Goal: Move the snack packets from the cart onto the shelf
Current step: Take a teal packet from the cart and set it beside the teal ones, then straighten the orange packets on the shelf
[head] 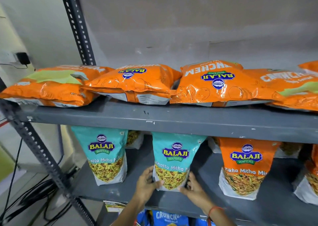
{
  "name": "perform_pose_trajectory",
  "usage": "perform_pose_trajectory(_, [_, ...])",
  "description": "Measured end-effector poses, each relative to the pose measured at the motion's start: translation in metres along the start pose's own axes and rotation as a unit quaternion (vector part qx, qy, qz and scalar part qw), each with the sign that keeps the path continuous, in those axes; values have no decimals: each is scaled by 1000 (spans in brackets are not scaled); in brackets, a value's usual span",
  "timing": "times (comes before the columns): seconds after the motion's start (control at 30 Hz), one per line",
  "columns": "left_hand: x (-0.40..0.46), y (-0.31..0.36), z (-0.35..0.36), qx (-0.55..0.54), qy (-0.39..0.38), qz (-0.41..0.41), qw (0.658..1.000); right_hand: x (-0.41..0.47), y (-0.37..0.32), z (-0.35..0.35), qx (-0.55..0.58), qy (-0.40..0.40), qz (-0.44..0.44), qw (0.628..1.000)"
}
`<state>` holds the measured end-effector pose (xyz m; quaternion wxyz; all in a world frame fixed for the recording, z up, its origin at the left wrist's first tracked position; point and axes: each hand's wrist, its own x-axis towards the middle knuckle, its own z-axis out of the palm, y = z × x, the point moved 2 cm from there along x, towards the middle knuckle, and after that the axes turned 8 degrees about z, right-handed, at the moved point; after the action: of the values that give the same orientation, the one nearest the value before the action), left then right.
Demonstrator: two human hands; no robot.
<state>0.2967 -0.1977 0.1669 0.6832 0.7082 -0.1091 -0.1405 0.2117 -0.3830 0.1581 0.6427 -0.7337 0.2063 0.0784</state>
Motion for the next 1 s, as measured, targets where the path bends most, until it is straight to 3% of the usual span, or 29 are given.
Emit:
perform_pose_trajectory(0.17, [-7, 0, 2, 8, 21, 8, 1000, -4, 7, -3, -10, 19, -35, 999])
perform_pose_trajectory(0.3, [-36, 22, 6, 42, 170, 70, 982, -31, 1, -6, -12, 73, -33, 997])
perform_pose_trajectory(0.37, [-50, 40, 13, 52, 185, 106, 976, -51, 0, -11, -11, 96, -37, 995])
perform_pose_trajectory(0.5, [-70, 72, 51, 49, 119, 147, 981, -93, 5, -31, 7, 150, -53, 987])
perform_pose_trajectory(0.7, [-84, 72, 124, 21, -8, 129, 991, -145, 29, -73, 37, 237, -49, 970])
perform_pose_trajectory(0.83, [-83, 46, 163, 16, -60, 76, 995, -155, 42, -121, 52, 302, -21, 952])
perform_pose_trajectory(1.0, [-58, 11, 204, 32, -87, -21, 995, -127, 58, -176, 65, 311, 43, 947])
